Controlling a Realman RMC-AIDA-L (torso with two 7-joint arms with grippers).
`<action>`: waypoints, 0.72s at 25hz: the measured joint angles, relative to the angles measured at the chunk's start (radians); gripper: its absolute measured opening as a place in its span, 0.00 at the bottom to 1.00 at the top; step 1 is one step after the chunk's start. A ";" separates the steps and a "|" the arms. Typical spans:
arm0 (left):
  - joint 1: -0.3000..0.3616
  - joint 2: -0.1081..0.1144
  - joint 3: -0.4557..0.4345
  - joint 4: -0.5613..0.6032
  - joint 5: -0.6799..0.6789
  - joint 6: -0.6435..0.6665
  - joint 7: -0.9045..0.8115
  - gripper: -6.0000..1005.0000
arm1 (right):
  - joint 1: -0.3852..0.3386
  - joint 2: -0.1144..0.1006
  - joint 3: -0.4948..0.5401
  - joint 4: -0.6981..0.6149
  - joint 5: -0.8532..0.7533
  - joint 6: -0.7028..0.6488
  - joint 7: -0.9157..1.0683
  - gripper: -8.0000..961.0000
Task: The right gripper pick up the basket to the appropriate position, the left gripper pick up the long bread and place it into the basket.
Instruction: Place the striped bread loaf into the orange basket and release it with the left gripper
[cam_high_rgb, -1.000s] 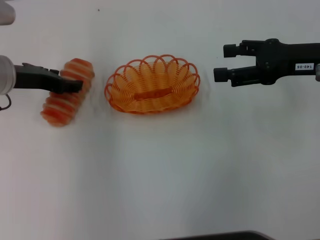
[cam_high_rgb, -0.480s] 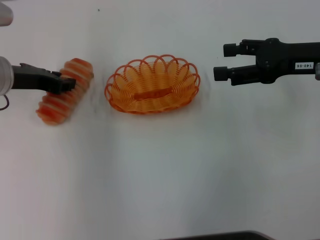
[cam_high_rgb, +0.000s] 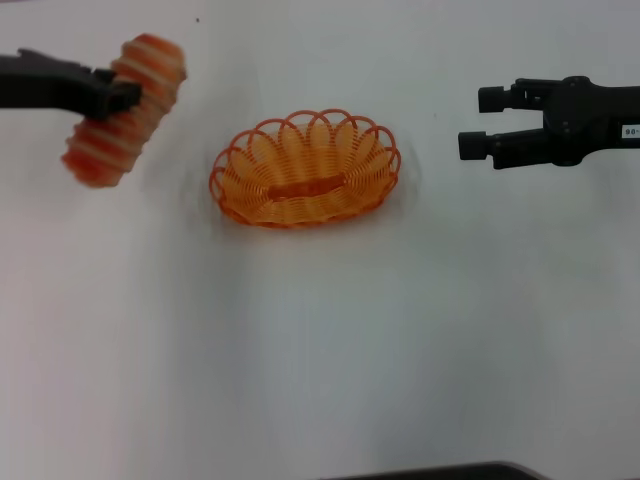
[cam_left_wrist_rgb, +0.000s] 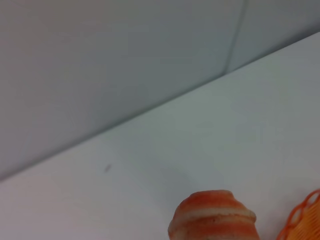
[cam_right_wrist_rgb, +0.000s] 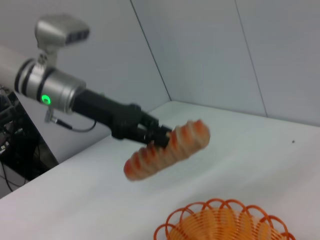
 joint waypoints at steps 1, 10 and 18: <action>-0.010 -0.001 0.006 0.012 -0.020 0.012 0.006 0.32 | -0.004 -0.003 -0.003 0.000 -0.003 0.000 0.000 1.00; -0.218 -0.001 0.180 -0.199 -0.086 0.038 0.107 0.27 | -0.007 -0.004 -0.002 0.010 -0.053 -0.015 0.002 1.00; -0.324 0.000 0.225 -0.321 -0.052 0.055 0.136 0.21 | -0.004 0.001 -0.009 0.016 -0.053 -0.023 0.002 1.00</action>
